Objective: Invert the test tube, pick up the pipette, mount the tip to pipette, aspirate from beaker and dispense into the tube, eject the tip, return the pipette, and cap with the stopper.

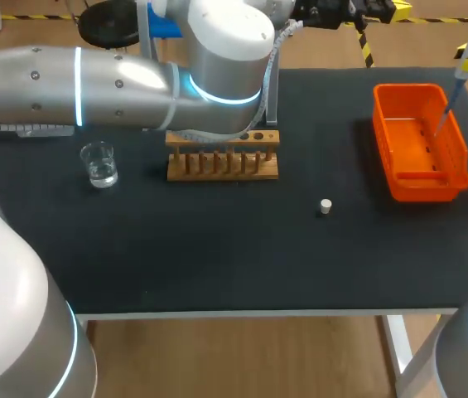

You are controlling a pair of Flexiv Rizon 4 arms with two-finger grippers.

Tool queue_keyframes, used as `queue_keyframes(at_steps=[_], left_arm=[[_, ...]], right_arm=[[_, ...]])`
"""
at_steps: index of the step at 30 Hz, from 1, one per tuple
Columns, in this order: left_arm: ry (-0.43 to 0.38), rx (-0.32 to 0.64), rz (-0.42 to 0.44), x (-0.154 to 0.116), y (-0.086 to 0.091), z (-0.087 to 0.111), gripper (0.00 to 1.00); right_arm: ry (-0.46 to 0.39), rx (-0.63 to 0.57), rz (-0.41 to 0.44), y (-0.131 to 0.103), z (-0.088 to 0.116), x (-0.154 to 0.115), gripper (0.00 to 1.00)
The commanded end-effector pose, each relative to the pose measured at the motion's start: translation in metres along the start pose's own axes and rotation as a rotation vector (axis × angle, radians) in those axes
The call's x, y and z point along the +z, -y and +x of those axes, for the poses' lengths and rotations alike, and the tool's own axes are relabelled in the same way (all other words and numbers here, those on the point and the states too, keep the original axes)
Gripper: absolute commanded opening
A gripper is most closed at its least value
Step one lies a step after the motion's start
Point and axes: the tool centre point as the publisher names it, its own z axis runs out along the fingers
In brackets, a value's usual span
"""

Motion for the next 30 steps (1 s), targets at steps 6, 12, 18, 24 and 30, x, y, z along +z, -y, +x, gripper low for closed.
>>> queue_keyframes(at_steps=[6,12,18,24,30], left_arm=[[-0.003,-0.005,0.010,0.006,0.000,-0.003,0.00],[-0.022,0.013,0.031,0.032,0.007,0.004,0.00],[-0.026,0.038,0.050,0.048,0.017,0.007,0.00],[-0.036,0.053,0.076,0.066,0.022,0.011,0.00],[-0.040,0.063,0.108,0.081,0.026,0.012,0.00]], right_arm=[[-0.002,0.000,0.002,-0.001,-0.001,-0.001,0.00],[-0.002,0.000,0.002,-0.001,-0.001,-0.001,0.00],[-0.002,0.000,0.002,-0.001,-0.001,-0.001,0.00],[-0.002,0.000,0.002,-0.001,-0.001,-0.001,0.00],[-0.002,0.000,0.002,-0.001,-0.001,-0.001,0.00]])
